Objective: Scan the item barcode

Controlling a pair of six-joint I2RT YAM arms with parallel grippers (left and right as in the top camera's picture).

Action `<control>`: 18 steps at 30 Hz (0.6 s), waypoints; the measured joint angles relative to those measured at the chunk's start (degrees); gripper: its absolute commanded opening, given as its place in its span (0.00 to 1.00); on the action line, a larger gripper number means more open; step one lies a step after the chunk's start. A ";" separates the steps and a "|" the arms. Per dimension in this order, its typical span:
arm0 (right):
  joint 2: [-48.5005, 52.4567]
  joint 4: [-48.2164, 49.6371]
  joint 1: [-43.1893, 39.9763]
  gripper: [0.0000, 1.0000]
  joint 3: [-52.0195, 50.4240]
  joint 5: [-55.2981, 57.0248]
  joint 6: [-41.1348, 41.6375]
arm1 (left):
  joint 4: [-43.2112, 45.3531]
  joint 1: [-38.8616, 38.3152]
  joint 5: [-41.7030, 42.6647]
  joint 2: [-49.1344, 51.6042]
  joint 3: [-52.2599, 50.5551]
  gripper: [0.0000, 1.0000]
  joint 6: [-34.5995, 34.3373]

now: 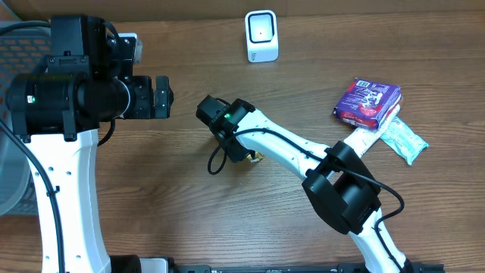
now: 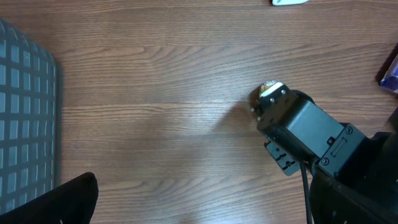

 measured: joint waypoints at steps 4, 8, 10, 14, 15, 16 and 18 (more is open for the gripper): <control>0.00 1.09 -0.24 0.53 -2.03 0.02 -1.51 | 0.00 0.00 0.00 0.00 0.00 1.00 0.00; 0.20 1.25 -1.33 0.54 -4.42 -0.07 -2.34 | 0.00 0.00 0.00 0.00 0.00 1.00 0.00; 0.37 1.60 -1.92 0.45 -4.46 -0.11 -2.49 | 0.00 0.00 0.00 0.00 0.00 1.00 0.00; 0.42 1.64 -2.27 0.11 -4.46 -0.17 -2.62 | 0.00 0.00 0.00 0.00 0.00 1.00 0.00; 0.42 1.64 -2.29 0.04 -4.46 -0.02 -2.86 | 0.00 0.00 0.00 0.00 0.00 1.00 0.00; 0.39 1.62 -2.27 0.04 -4.35 0.37 -2.84 | 0.00 0.00 0.00 0.00 0.00 1.00 0.00; -0.09 1.38 -2.27 0.04 -3.91 0.94 -2.80 | 0.00 0.00 0.00 0.00 0.00 1.00 0.00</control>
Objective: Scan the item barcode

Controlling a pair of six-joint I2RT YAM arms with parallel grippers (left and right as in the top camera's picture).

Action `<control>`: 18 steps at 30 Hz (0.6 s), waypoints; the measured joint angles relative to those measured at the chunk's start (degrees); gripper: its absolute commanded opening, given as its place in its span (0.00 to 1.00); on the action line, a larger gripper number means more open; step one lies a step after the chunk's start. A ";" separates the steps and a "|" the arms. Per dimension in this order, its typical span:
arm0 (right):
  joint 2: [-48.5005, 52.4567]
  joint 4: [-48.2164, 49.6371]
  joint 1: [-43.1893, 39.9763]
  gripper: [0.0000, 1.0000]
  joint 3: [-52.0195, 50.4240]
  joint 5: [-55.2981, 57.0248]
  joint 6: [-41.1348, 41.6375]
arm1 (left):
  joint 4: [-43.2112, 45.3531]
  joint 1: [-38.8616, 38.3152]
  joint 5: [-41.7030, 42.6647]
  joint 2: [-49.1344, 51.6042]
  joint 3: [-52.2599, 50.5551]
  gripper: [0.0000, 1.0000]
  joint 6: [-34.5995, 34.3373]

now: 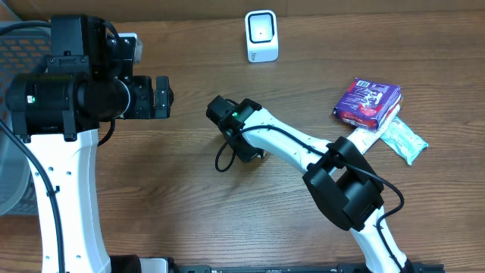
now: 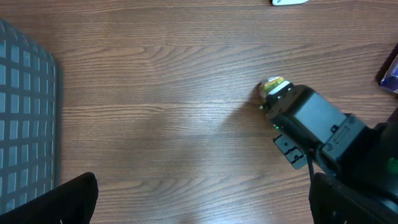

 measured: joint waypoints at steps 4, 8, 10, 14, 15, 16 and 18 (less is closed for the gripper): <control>-0.09 -0.96 -0.07 0.04 0.31 -1.07 -0.09 | 0.00 0.00 0.00 0.00 0.00 1.00 0.00; -0.11 -4.15 -1.31 0.04 1.49 -7.74 -0.52 | 0.00 0.00 0.00 0.00 0.00 1.00 0.00; -0.55 -4.76 -2.99 0.04 1.90 -14.49 -2.05 | 0.00 0.00 0.00 0.00 0.00 1.00 0.00; -2.34 -5.81 -9.27 0.04 1.90 -34.62 -7.87 | 0.00 0.00 0.00 0.00 0.00 1.00 0.00; -2.82 -6.05 -11.32 0.04 1.90 -40.11 -9.53 | 0.00 0.00 0.00 0.00 0.00 1.00 0.00; -3.37 -6.51 -13.55 0.04 1.90 -45.55 -11.17 | 0.00 0.00 0.00 0.00 0.00 1.00 0.00; -4.33 -8.13 -18.64 0.04 1.92 -56.17 -14.60 | 0.00 0.00 0.00 0.00 0.00 1.00 0.00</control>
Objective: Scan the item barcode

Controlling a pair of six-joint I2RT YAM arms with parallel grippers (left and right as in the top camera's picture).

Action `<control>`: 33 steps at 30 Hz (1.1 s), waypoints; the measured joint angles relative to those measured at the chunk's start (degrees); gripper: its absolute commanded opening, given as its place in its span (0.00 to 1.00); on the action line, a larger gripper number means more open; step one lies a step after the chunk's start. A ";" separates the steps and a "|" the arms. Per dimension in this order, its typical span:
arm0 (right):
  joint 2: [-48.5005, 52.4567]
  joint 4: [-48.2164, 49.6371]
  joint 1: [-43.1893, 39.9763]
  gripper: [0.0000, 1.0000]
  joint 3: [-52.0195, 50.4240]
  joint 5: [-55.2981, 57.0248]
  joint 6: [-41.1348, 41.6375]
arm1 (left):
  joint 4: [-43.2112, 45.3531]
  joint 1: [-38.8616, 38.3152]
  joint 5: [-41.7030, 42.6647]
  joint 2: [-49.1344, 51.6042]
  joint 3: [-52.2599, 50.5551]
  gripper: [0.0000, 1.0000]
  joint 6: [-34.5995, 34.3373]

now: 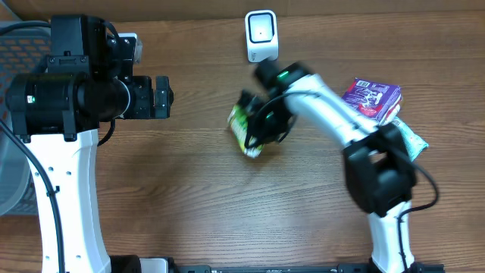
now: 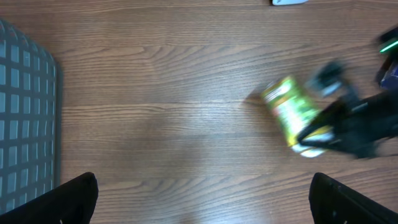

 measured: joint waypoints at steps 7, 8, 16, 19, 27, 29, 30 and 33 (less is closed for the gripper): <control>-1.22 -11.21 -15.96 0.04 0.35 -27.28 -6.88 | 0.00 0.00 0.00 0.00 0.00 1.00 0.00; -1.22 -12.59 -17.55 0.04 0.35 -30.12 -7.19 | 0.00 0.00 0.00 0.00 0.00 1.00 0.00; -1.22 -17.16 -24.39 0.03 0.39 -42.07 -5.77 | 0.00 0.00 0.00 0.00 0.00 0.99 0.00; -1.22 -18.29 -24.92 0.03 0.39 -43.06 -4.74 | 0.00 0.00 0.00 0.00 0.00 0.99 0.00; -1.22 -17.75 -24.72 0.03 0.39 -43.95 -4.24 | 0.00 0.00 0.00 0.00 0.00 0.99 0.00; -1.22 -16.11 -24.72 0.03 0.39 -44.06 -4.35 | 0.00 0.00 0.00 0.00 0.00 1.00 0.00; -1.22 -15.56 -24.72 0.03 0.52 -44.04 -4.57 | 0.00 0.00 0.00 0.00 0.00 0.99 0.00; -1.22 -15.34 -24.46 0.03 1.88 -43.95 -5.14 | 0.00 0.00 0.00 0.00 0.00 0.99 0.00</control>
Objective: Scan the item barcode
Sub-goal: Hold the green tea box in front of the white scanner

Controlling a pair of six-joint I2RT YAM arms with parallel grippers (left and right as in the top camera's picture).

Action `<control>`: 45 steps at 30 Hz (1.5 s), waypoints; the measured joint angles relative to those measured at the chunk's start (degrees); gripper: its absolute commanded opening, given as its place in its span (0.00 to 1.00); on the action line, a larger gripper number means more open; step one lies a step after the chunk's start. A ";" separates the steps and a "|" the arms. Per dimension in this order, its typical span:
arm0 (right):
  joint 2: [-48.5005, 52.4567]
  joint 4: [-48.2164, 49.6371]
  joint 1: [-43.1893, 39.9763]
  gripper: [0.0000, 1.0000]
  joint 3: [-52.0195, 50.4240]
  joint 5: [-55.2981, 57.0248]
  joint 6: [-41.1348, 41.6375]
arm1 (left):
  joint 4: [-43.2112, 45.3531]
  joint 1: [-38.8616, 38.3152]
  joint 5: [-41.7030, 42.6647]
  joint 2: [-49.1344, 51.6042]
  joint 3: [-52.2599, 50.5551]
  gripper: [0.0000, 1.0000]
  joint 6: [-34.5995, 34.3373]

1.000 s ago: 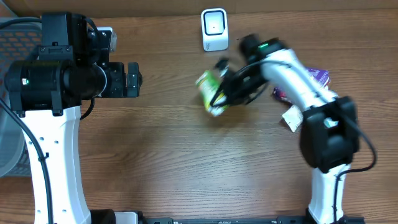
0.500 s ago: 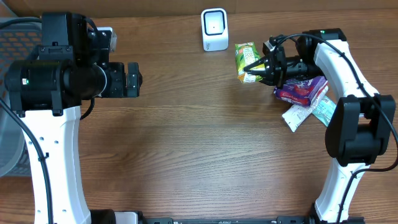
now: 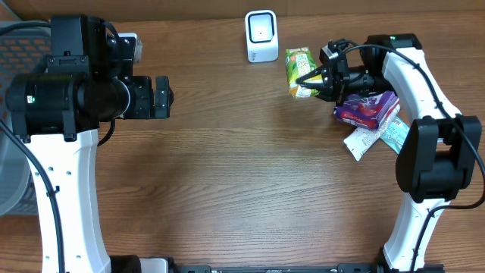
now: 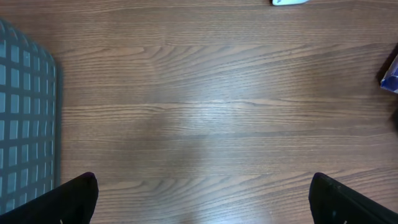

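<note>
A green and yellow carton hangs at the back of the table, just right of the white barcode scanner. My right gripper is shut on the carton's right side, its arm reaching in from the right. My left gripper is open high over bare wood at the left, its black fingertips far apart with nothing between them. The scanner's base edge shows at the top of the left wrist view.
A purple packet lies on white and pale green sachets at the right. A grey mesh basket stands at the left edge. The left arm's black housing stands over the table's left side.
My right gripper has carried the carton from mid-table to the back, beside the scanner's right. The carton has left the left wrist view. The left arm has not moved.
My right gripper was down over the carton at mid-table, hiding most of it. Shortly after it sat a little further right on it. Then the carton was up and blurred below the scanner. Now it hangs beside the scanner.
</note>
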 measured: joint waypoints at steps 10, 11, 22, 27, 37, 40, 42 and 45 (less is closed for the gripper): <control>-0.68 -0.55 0.42 0.03 22.47 -0.26 6.51 | 0.00 0.00 0.00 0.00 0.00 1.00 0.00; -0.98 -0.68 0.42 0.03 24.52 -0.35 7.13 | 0.00 0.00 0.00 0.00 0.00 1.00 0.00; -7.54 -1.05 0.39 0.03 29.24 -1.07 5.79 | 0.00 0.00 0.00 0.00 0.00 1.00 0.00; -7.96 -1.16 0.42 0.03 29.27 -0.94 3.96 | 0.00 0.00 0.00 0.00 0.00 1.00 0.00; -8.02 2.91 13.86 0.03 29.27 38.99 6.29 | 0.00 0.00 0.00 0.00 0.00 1.00 0.00; -8.02 3.69 19.65 0.03 29.27 52.98 7.58 | 0.00 0.00 0.00 0.00 0.00 1.00 0.00; -8.02 4.85 22.18 0.03 29.27 60.15 7.87 | 0.00 0.00 0.00 0.00 0.00 1.00 0.00; -7.89 7.74 23.63 0.03 29.27 68.41 7.98 | 0.00 0.00 0.00 0.00 0.00 1.00 0.00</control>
